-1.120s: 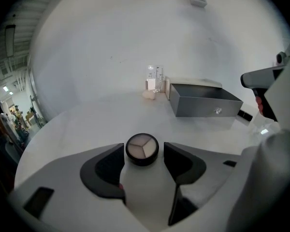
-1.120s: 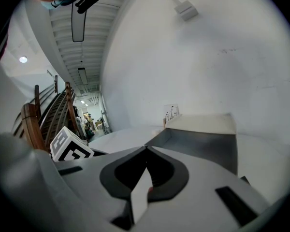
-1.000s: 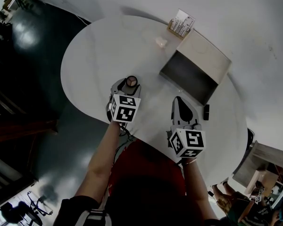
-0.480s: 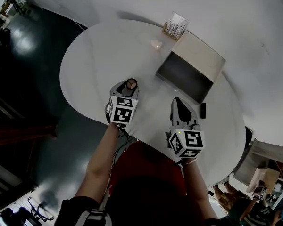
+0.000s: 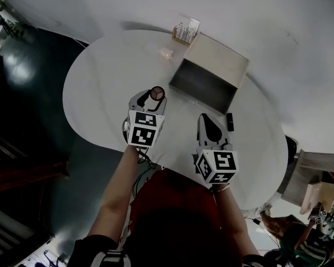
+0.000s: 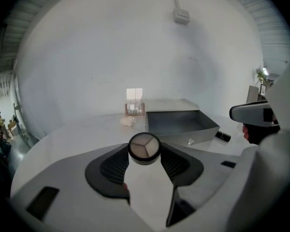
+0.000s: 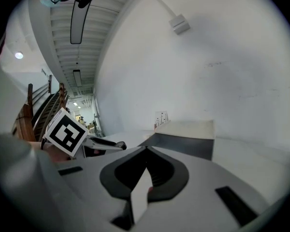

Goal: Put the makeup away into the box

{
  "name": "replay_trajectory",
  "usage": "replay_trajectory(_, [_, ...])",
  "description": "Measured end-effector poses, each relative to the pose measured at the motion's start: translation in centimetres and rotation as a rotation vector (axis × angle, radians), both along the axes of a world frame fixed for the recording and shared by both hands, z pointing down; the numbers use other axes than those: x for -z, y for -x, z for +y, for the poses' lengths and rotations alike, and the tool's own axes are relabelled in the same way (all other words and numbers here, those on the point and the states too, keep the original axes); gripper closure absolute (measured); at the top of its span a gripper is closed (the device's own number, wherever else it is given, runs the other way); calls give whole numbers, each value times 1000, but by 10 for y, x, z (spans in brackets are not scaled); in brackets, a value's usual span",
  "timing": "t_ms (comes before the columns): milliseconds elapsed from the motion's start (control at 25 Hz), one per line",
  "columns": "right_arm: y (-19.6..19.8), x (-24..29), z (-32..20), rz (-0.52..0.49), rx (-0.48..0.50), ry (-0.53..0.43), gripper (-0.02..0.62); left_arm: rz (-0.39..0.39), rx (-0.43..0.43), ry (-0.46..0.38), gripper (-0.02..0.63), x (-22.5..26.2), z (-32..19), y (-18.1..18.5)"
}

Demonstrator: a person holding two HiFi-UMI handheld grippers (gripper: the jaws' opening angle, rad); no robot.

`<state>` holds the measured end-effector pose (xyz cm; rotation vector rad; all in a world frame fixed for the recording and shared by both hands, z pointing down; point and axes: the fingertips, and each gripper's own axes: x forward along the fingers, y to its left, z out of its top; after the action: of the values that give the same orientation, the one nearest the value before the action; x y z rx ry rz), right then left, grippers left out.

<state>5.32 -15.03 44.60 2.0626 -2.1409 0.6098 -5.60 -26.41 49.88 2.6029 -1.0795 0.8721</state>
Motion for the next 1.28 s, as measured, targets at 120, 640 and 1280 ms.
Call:
replay_trajectory(120, [-10, 1, 7, 0, -33, -1, 583, 2, -50, -16, 380, 9, 2, -22])
replay_trajectory(640, [-67, 6, 37, 14, -188, -8, 583, -23, -251, -34, 380, 19, 15, -117])
replay_trajectory(1280, [-118, -10, 46, -9, -299, 37, 583, -109, -406, -11, 380, -8, 21, -190])
